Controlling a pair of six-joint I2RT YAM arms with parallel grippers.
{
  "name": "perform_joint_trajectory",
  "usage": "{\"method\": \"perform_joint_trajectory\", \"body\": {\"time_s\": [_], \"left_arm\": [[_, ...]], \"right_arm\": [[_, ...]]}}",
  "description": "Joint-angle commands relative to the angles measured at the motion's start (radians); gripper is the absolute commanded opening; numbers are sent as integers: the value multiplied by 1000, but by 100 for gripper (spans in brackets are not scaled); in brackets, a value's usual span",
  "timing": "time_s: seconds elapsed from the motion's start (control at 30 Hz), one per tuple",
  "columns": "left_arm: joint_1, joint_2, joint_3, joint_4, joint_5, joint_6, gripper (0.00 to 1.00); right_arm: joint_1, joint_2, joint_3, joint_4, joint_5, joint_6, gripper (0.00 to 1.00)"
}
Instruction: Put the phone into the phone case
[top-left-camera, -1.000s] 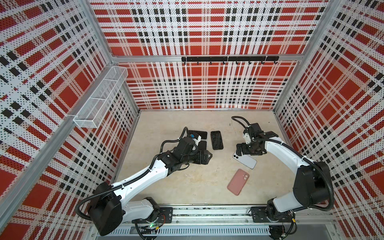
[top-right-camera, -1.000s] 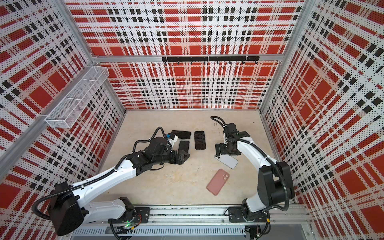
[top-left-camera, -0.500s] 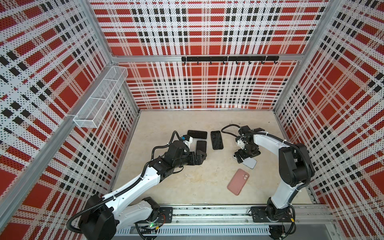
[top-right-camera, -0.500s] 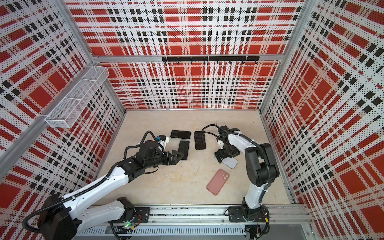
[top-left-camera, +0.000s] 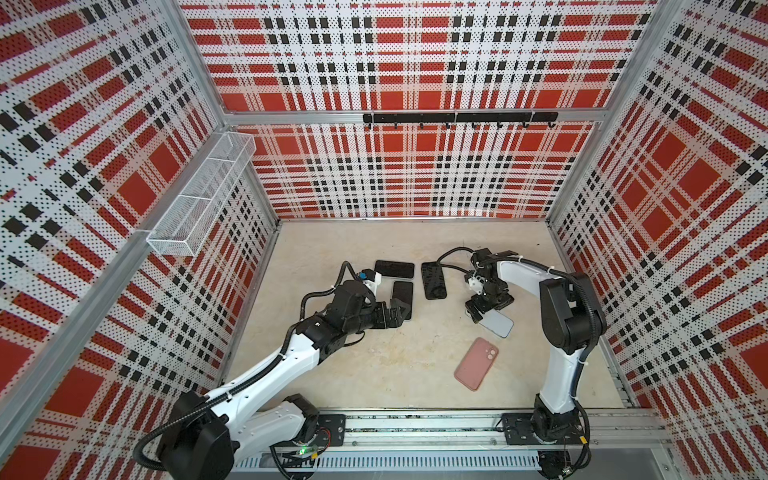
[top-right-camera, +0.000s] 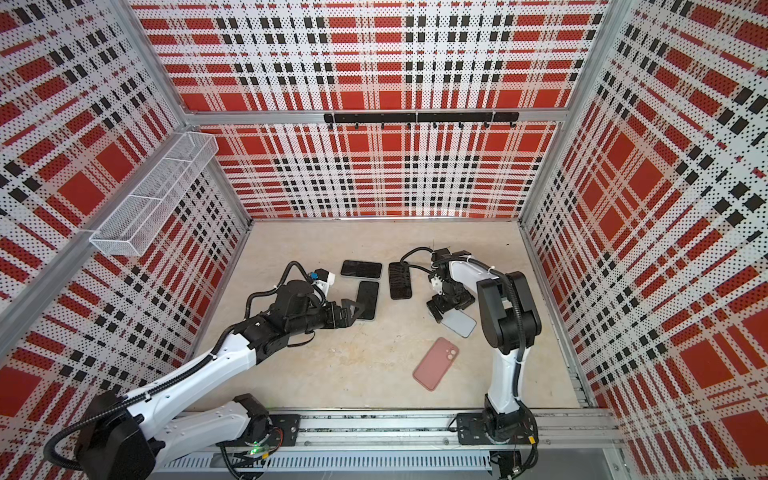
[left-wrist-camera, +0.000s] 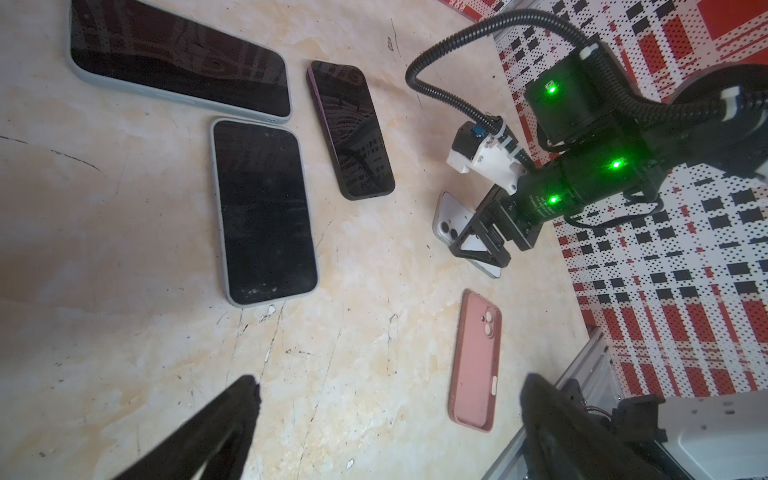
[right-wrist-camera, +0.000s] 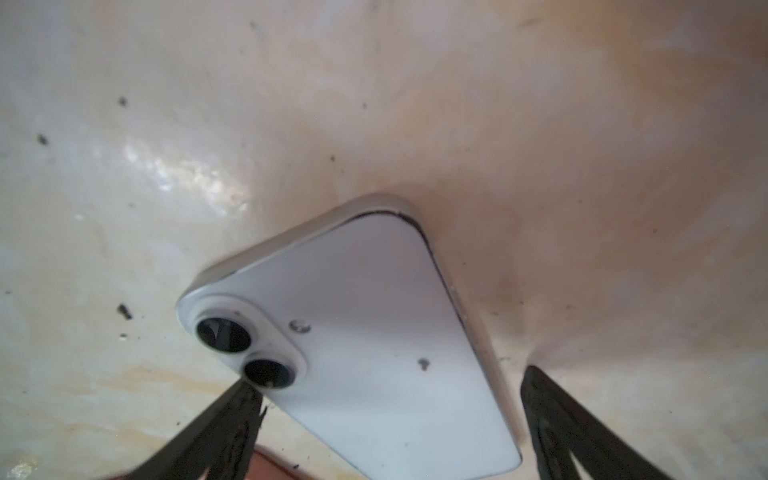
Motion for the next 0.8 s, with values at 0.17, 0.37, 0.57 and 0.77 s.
{"method": "perform_joint_trajectory", "body": {"time_s": [0.17, 0.37, 0.57, 0.77], "left_arm": [[12, 5, 42, -26, -3, -3, 100], [13, 4, 50, -34, -10, -18, 99], [12, 2, 53, -25, -18, -18, 99], [-11, 13, 37, 33, -13, -44, 99]], "right_arm": [[-11, 64, -15, 13, -73, 58, 82], [-12, 88, -13, 37, -89, 134, 67], [-23, 42, -8, 122, -126, 236, 62], [-54, -18, -52, 258, -308, 368, 59]]}}
